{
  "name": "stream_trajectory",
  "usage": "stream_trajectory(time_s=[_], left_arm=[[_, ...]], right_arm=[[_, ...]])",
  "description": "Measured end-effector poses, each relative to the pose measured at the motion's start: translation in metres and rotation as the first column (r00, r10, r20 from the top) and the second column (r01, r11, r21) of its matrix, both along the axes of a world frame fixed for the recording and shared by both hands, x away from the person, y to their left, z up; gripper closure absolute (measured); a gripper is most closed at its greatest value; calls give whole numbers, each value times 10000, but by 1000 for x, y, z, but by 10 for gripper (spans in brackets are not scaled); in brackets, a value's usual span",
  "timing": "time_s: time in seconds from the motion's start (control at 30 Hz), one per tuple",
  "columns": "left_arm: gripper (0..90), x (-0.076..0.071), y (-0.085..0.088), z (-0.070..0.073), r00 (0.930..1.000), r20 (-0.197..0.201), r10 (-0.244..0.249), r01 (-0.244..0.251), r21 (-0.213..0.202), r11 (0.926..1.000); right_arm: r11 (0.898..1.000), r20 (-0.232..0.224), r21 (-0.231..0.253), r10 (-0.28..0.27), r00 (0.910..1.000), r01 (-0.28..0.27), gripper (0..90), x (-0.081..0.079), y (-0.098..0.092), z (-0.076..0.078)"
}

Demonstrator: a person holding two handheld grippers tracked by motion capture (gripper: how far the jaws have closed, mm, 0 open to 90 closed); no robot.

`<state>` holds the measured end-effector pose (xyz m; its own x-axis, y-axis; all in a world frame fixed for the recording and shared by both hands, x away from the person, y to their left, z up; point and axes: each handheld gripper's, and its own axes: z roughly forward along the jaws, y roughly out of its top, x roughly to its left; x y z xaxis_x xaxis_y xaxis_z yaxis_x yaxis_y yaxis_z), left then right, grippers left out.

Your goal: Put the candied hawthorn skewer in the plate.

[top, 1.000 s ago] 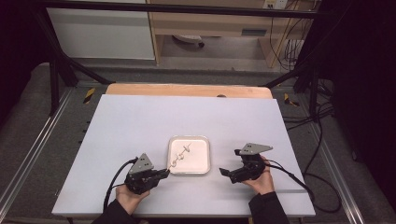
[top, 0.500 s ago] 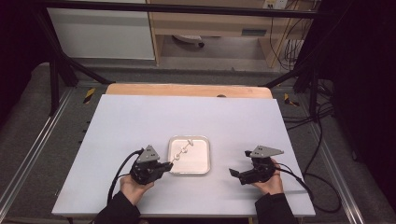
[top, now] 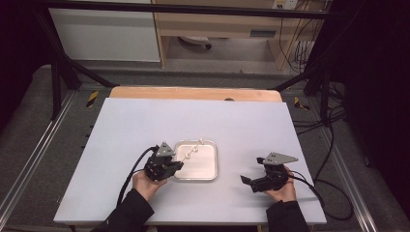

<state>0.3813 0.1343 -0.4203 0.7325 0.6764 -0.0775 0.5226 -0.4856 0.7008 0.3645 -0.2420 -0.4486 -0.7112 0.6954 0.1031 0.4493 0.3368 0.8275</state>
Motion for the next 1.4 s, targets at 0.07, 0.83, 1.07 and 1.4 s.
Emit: stream_trajectory(time_s=[0.07,0.83,1.07,1.4], left_arm=[[883,3,-3,-4,9999,-115,101,-100,125,9999],[796,7,-17,-14,9939,-781,783,-693,1122,9913],[599,4,-4,-2,9984,-101,553,-542,891,9945],[332,-1,20,11,9997,-77,229,-227,183,9996]], right_arm=[[10000,14,18,9,10000,-9,3,0,0,0],[9998,2,179,-47,10000,47,3,-1,-1,0],[9998,-37,158,-77,10000,77,3,-1,-1,1],[9997,-97,205,-124,9999,126,3,0,-2,2]])
